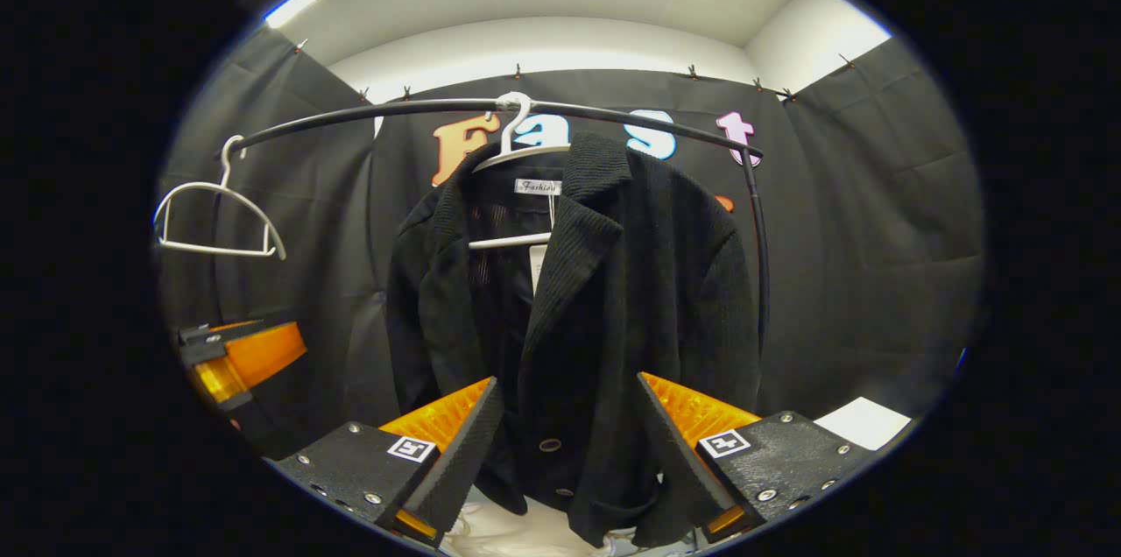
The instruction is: Grasp the clothes on the hanger with both hands and then place them into the laundry hamper below.
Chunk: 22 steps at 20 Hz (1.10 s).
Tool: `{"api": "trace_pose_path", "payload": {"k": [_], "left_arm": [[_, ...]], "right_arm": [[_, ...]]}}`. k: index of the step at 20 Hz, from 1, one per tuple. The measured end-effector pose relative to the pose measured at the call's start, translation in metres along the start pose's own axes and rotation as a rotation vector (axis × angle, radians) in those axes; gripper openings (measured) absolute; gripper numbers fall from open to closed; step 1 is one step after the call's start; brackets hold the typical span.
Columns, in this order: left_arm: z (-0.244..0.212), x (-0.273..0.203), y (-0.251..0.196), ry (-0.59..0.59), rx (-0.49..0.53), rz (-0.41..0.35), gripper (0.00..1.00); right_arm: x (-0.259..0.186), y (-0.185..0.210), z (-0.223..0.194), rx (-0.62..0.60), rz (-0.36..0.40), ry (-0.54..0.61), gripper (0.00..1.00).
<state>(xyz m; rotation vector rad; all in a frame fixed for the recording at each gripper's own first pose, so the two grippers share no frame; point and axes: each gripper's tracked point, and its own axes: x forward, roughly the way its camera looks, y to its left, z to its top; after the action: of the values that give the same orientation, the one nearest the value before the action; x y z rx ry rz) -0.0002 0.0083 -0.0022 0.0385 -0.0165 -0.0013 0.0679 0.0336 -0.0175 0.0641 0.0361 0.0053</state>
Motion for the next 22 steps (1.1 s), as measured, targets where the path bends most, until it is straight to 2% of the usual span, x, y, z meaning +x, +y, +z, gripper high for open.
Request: {"api": "trace_pose_path", "payload": {"k": [3, 4, 5, 6, 8, 10, 11, 12, 13, 15, 16, 17, 18, 22], "left_arm": [[0.000, 0.002, -0.005, -0.003, -0.018, -0.016, 0.96], [0.001, 0.000, -0.005, -0.004, -0.021, -0.024, 0.96], [0.001, -0.001, -0.008, -0.005, -0.023, -0.031, 0.96], [0.000, -0.001, -0.012, -0.007, -0.024, -0.036, 0.96], [0.000, 0.001, -0.020, -0.016, -0.024, -0.047, 1.00], [0.000, 0.001, -0.021, -0.025, -0.016, -0.056, 0.96], [-0.001, 0.001, -0.023, -0.027, -0.013, -0.059, 1.00], [-0.001, 0.003, -0.026, -0.027, -0.014, -0.067, 0.96], [-0.003, 0.005, -0.030, -0.027, -0.017, -0.075, 1.00], [-0.005, 0.009, -0.038, -0.029, -0.018, -0.091, 0.96], [-0.007, 0.011, -0.043, -0.029, -0.015, -0.099, 0.93], [-0.008, 0.013, -0.048, -0.033, -0.009, -0.112, 0.93], [-0.007, 0.017, -0.054, -0.040, 0.002, -0.127, 0.96], [-0.011, 0.036, -0.080, -0.051, 0.041, -0.176, 0.96]], "right_arm": [[0.034, 0.004, 0.001, 0.015, -0.037, -0.002, 0.93], [0.043, 0.004, 0.001, 0.006, -0.054, -0.005, 0.96], [0.049, 0.001, 0.000, -0.006, -0.070, -0.004, 0.93], [0.056, -0.003, -0.001, -0.015, -0.097, -0.005, 0.90], [0.064, -0.019, -0.003, -0.022, -0.178, -0.016, 0.94], [0.070, -0.032, -0.008, -0.057, -0.231, -0.035, 0.94], [0.073, -0.035, -0.013, -0.085, -0.232, -0.026, 0.93], [0.075, -0.037, -0.020, -0.113, -0.226, -0.008, 0.93], [0.074, -0.035, -0.031, -0.126, -0.212, 0.021, 0.93], [0.077, -0.032, -0.050, -0.135, -0.188, 0.029, 0.97], [0.078, -0.037, -0.061, -0.150, -0.196, 0.042, 0.94], [0.077, -0.038, -0.070, -0.149, -0.190, 0.061, 0.93], [0.077, -0.039, -0.074, -0.135, -0.190, 0.065, 0.97], [0.078, -0.059, -0.065, -0.136, -0.187, 0.035, 0.42]]}}
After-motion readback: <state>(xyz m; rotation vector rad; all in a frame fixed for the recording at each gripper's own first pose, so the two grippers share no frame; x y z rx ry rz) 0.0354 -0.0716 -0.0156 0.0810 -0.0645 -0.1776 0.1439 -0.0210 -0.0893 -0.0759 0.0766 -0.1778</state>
